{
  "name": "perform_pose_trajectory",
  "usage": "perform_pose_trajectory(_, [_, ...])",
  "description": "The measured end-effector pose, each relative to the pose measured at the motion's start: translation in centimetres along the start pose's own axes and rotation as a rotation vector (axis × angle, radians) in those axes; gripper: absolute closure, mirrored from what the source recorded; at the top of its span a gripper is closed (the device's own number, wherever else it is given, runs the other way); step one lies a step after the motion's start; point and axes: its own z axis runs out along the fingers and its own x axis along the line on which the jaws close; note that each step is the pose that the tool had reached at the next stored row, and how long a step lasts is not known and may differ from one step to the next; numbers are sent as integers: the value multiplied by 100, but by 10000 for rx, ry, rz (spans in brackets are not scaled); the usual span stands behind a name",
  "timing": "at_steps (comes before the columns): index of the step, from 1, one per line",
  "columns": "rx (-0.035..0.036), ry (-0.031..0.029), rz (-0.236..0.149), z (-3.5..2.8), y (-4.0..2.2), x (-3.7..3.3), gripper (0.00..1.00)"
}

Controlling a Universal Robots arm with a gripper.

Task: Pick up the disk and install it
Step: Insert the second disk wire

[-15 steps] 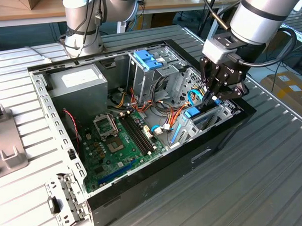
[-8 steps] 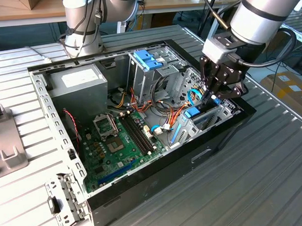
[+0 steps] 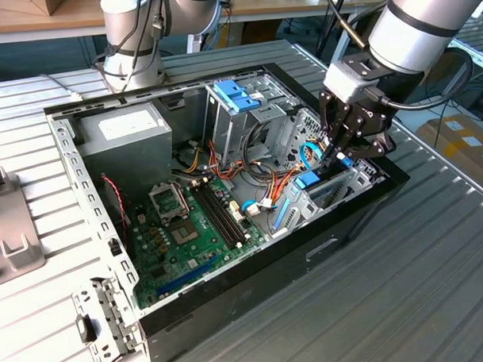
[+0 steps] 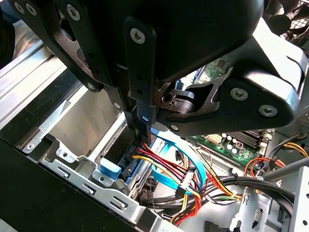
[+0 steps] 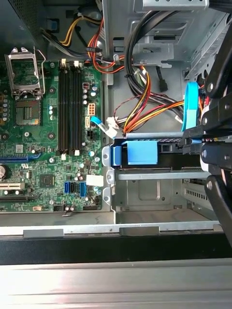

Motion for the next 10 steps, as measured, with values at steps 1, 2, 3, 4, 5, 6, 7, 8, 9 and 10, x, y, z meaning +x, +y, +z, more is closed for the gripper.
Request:
perform_pose_trajectory(1, [-1, -4, 0, 3, -1, 2, 84])
perform_pose_trajectory(2, [-2, -4, 0, 6, -2, 8, 84])
perform_pose_trajectory(3, [-3, -4, 0, 8, -2, 15, 84])
perform_pose_trajectory(4, [-3, -5, 0, 11, -3, 21, 84])
perform_pose_trajectory(5, [-4, -4, 0, 13, -3, 27, 84])
perform_pose_trajectory(6, [-4, -5, 0, 15, -3, 32, 84])
perform_pose_trajectory(7, [-4, -5, 0, 17, -3, 37, 84])
perform_pose_trajectory(8, [-5, -6, 1, 20, -3, 44, 84])
perform_pose_trajectory(9, [-5, -6, 0, 21, -3, 48, 84])
perform_pose_trajectory(10, [-5, -7, 0, 24, -3, 51, 84])
